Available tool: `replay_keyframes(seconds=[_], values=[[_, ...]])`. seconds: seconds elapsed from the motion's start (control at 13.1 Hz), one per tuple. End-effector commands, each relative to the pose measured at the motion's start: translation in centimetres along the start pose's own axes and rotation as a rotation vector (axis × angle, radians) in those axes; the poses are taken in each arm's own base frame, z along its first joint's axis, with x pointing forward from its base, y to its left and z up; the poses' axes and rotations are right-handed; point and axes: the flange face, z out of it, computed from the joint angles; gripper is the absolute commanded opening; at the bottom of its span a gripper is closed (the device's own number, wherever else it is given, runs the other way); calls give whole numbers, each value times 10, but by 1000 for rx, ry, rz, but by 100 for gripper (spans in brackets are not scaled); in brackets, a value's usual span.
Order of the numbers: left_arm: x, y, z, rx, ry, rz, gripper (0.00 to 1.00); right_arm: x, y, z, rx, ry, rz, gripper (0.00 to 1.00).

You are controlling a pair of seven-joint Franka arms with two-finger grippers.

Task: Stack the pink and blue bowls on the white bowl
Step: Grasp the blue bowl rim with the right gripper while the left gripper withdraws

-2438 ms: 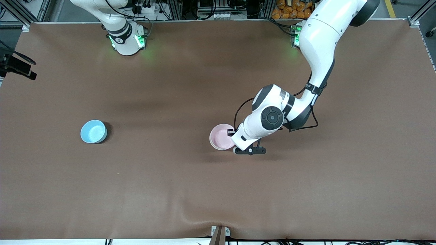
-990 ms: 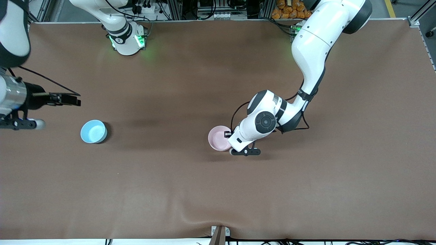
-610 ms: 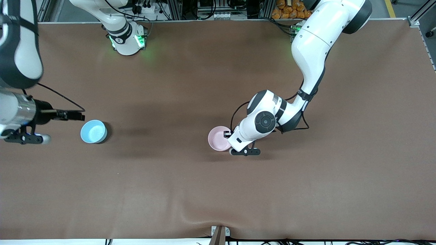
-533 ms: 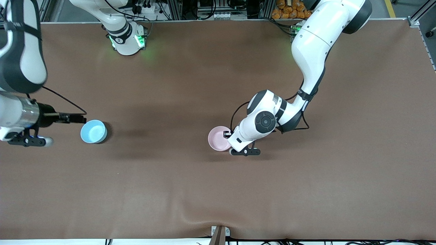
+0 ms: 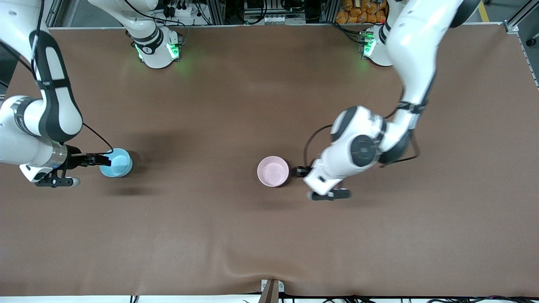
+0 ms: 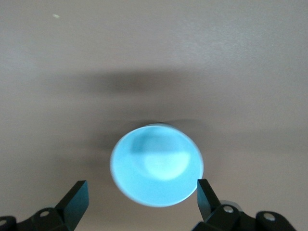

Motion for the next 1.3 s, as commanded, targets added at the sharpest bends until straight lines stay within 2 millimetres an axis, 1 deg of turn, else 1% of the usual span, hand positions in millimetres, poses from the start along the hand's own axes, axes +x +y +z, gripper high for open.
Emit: replay_keyframes(seconds=[0.0,0.08,0.23,0.3,0.38,0.46,0.53,0.61,0.76,0.84,0.91,0.99,1.07,1.14,1.22], values=[[4,-32,-62,83,53,6,100,-1,30,18,4,5,-76,100],[2,-35,-80,128,88,26,100,-4,39,28,12,-12,-79,100],[-4,-46,-115,265,147,66,100,-9,43,49,30,-57,-79,100],[-9,-47,-137,321,198,89,100,-13,41,60,43,-88,-78,100],[-12,-53,-167,341,249,95,100,-14,40,67,48,-99,-75,100],[-9,-76,-192,330,247,65,100,-13,43,73,51,-105,-70,100],[-11,-93,-209,312,219,52,100,-13,44,79,54,-106,-65,100],[-19,-100,-229,286,207,52,100,-13,45,85,60,-114,-60,100],[-23,-133,-260,231,167,46,100,-12,47,94,75,-119,-46,100],[-30,-145,-280,179,152,78,100,-11,50,95,85,-109,-32,73],[-29,-160,-292,142,151,80,100,-11,51,95,95,-104,-22,45],[-38,-171,-309,128,158,96,100,-11,51,95,98,-103,-20,19],[-52,-183,-317,150,128,106,100,-11,51,95,98,-103,-20,0],[-65,-189,-322,165,109,92,100,-10,50,95,97,-102,-22,0],[-71,-205,-328,174,104,70,100,-8,49,92,95,-98,-24,0]])
